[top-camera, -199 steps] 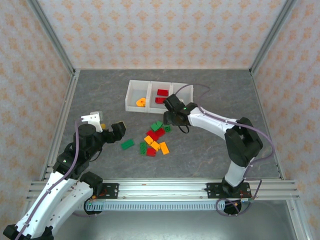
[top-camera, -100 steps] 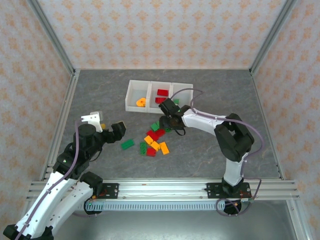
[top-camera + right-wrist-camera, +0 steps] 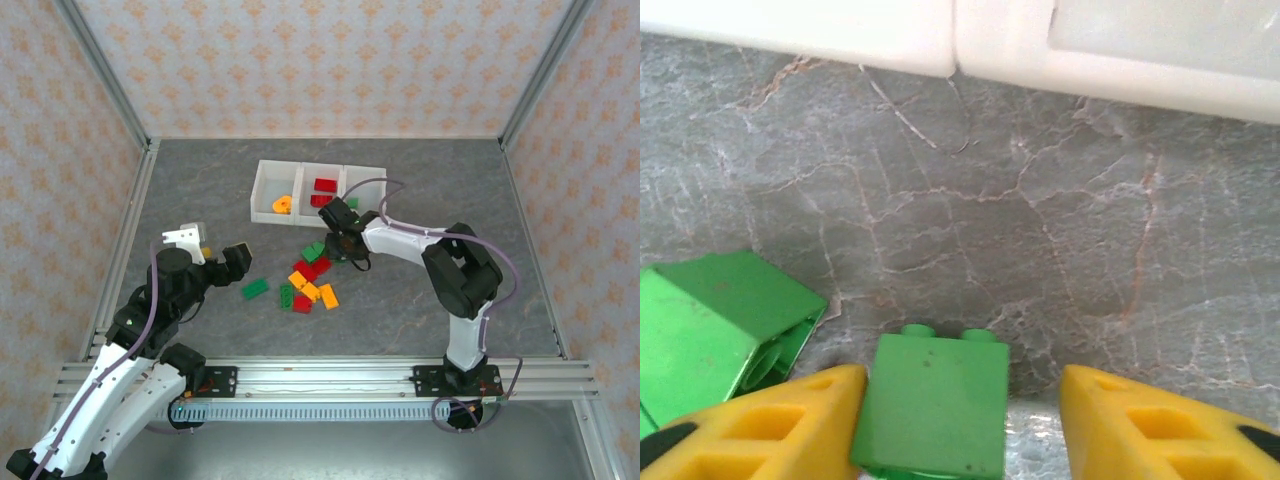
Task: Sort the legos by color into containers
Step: Pick up the lego from the center of the table, then place the lego in the container.
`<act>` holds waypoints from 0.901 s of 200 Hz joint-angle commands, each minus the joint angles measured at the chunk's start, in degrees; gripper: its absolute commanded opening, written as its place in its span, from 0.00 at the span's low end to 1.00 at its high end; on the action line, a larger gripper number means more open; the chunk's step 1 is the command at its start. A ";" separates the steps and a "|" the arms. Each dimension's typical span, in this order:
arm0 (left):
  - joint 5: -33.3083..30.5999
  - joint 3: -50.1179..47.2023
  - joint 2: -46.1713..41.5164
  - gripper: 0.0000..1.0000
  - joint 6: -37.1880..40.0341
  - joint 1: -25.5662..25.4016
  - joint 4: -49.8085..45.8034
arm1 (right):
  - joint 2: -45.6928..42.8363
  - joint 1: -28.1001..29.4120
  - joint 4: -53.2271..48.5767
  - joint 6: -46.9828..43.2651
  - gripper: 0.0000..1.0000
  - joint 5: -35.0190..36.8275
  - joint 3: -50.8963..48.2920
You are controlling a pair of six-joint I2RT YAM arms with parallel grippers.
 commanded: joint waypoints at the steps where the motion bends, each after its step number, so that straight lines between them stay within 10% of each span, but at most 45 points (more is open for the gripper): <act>1: -0.09 -0.43 -0.45 0.99 -0.09 -0.13 0.84 | -1.09 -0.39 -0.21 -0.02 0.48 1.96 -0.09; 113: -0.04 -0.37 -0.27 0.99 -0.09 -0.15 0.89 | -14.18 -0.50 -1.51 0.37 0.32 5.33 3.72; 180: -0.04 -0.41 -0.51 0.99 -0.09 -0.15 0.89 | -6.24 -7.41 -6.57 -4.90 0.29 10.84 16.83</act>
